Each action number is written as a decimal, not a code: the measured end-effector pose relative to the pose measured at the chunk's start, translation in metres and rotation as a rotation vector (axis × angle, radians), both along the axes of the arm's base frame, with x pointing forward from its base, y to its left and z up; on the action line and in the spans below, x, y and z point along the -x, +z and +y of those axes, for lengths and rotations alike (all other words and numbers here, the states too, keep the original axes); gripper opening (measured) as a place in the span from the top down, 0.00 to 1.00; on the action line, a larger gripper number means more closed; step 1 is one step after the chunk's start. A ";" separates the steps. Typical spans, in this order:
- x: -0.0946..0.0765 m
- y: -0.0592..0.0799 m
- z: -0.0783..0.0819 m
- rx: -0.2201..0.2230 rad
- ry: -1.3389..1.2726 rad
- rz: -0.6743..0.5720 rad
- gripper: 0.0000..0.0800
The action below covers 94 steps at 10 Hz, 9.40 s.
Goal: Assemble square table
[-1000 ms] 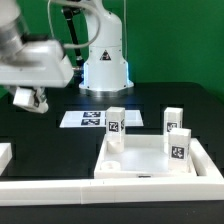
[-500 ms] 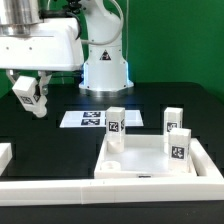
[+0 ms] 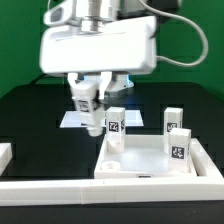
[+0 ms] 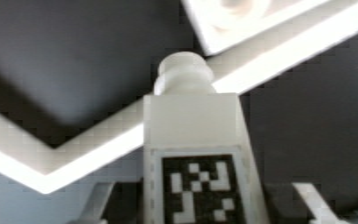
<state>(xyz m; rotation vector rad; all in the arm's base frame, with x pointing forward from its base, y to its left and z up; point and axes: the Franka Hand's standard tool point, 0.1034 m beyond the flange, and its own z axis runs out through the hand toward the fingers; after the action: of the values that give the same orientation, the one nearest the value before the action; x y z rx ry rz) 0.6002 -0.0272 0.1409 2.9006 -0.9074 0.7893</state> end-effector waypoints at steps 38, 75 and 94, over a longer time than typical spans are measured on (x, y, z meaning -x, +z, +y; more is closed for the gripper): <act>0.003 -0.076 0.030 0.228 0.203 -0.041 0.19; -0.014 -0.054 0.023 -0.355 -0.547 0.442 0.19; -0.021 -0.067 0.018 -0.484 -1.040 0.343 0.64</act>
Offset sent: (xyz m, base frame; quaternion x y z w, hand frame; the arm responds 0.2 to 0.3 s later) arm 0.0000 0.0000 0.0000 0.0000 0.0000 0.0000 1.0000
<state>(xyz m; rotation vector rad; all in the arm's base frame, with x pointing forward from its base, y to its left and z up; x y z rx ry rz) 0.6210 -0.0094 0.0740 2.1352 -2.4121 -0.0250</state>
